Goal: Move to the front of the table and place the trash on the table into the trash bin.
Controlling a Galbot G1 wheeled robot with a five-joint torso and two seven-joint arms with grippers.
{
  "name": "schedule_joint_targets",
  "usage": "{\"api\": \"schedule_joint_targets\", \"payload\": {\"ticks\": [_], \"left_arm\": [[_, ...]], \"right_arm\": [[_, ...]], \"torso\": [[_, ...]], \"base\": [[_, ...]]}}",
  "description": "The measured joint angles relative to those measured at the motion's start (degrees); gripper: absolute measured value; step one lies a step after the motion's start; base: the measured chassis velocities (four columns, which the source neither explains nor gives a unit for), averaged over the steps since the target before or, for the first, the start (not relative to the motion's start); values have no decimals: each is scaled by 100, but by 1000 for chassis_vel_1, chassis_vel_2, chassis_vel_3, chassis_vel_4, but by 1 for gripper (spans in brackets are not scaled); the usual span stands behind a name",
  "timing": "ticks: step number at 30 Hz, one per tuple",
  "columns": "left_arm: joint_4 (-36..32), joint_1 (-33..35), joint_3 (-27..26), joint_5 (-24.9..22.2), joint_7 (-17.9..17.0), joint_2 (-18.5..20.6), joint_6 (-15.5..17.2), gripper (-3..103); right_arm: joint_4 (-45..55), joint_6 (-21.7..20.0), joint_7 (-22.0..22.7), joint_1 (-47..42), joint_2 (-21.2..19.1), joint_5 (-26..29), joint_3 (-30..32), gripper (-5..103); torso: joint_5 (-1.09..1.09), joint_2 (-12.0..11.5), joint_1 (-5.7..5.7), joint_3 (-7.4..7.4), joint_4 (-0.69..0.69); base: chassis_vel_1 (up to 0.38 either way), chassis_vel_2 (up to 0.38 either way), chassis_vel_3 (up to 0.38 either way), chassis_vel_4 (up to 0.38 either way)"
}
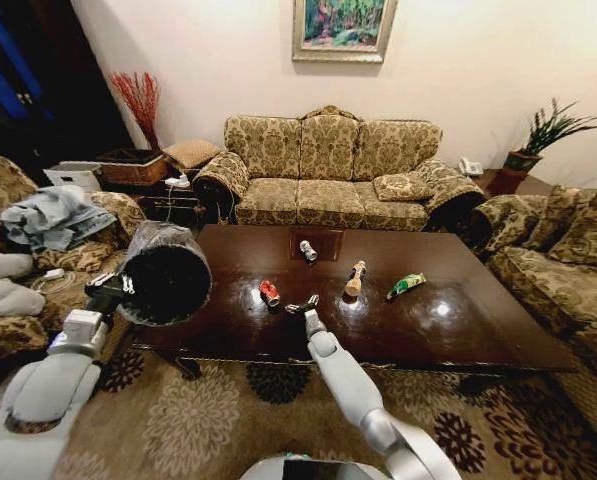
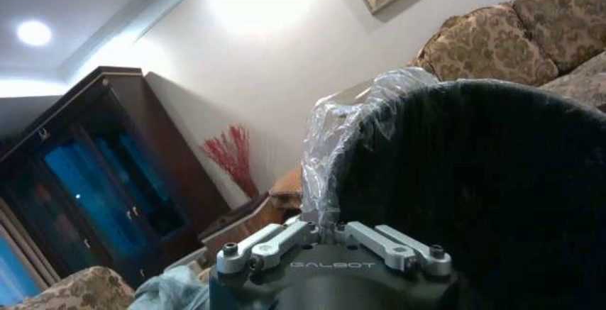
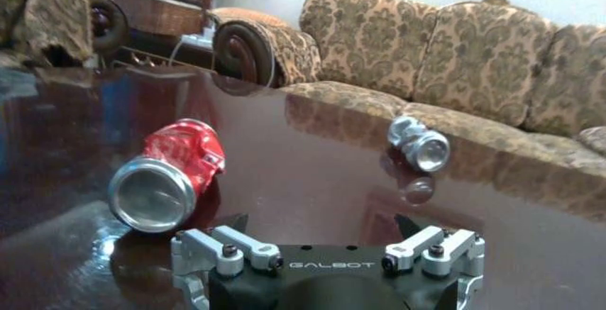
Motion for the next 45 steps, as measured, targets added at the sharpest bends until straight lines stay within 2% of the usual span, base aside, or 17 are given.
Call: {"api": "schedule_joint_targets", "payload": {"ticks": [6,8,11,19,27,33,39,42,43,45], "left_arm": [[1,41,-66,-13,-3,5,3,2],[21,37,-65,-15,-7,1,3,2],[28,17,-22,-14,-8,-16,3,2],[-8,38,3,-17,-10,-40,12,2],[-58,130,-87,-39,-10,-43,10,2],[-115,131,-58,-51,-6,-69,10,2],[-144,189,-62,-54,-3,-104,9,2],[-173,243,-69,-58,-2,-152,-1,2],[-173,243,-69,-58,-2,-152,-1,2],[-173,250,-69,-59,-2,-156,-2,2]], "right_arm": [[486,21,-210,-258,1,413,-286,100],[970,-63,-369,-512,26,707,-538,100],[1074,-116,-533,-567,33,846,-663,100],[287,26,-636,-127,15,902,-586,100],[-70,35,-804,195,11,1306,-736,100],[-171,112,-1320,211,8,1628,-835,100],[-374,215,-1446,335,6,1772,-885,101],[-548,318,-1452,455,4,1902,-939,87],[-548,318,-1452,455,4,1902,-939,87],[-630,357,-1491,493,3,1931,-946,76]], "torso": [[1,0,0,0,1],[0,0,-1,-1,0],[3,1,-2,-1,3],[0,0,0,0,-2],[0,0,-1,-1,2],[1,0,0,0,0],[0,0,0,0,0],[1,0,0,0,0],[1,0,0,0,0],[0,0,-1,-1,0]], "base": [[0,0,0,0],[0,0,0,0],[0,0,0,0],[0,0,0,0],[0,0,0,0],[0,0,0,0],[0,0,0,0],[0,0,0,0],[0,0,0,0],[0,0,0,0]]}}
